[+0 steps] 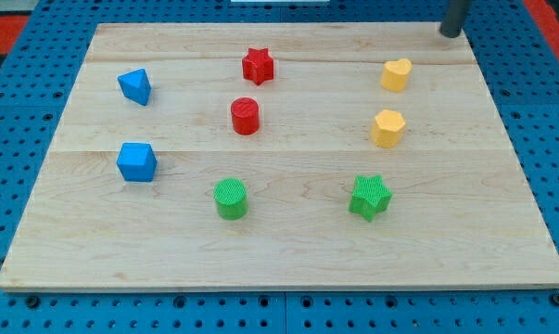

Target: Move your arm towards top left

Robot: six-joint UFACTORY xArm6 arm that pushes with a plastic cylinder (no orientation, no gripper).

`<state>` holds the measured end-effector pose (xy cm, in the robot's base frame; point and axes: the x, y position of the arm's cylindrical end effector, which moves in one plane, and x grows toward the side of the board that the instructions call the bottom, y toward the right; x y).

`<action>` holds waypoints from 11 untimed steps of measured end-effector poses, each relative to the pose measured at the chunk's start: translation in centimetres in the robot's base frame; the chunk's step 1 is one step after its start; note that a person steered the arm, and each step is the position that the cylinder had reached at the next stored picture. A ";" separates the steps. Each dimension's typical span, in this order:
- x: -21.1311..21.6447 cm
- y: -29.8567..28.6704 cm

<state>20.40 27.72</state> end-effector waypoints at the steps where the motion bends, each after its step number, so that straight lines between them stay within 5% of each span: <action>1: -0.7 -0.7; 11: -1.1 -33.1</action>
<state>19.29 -5.39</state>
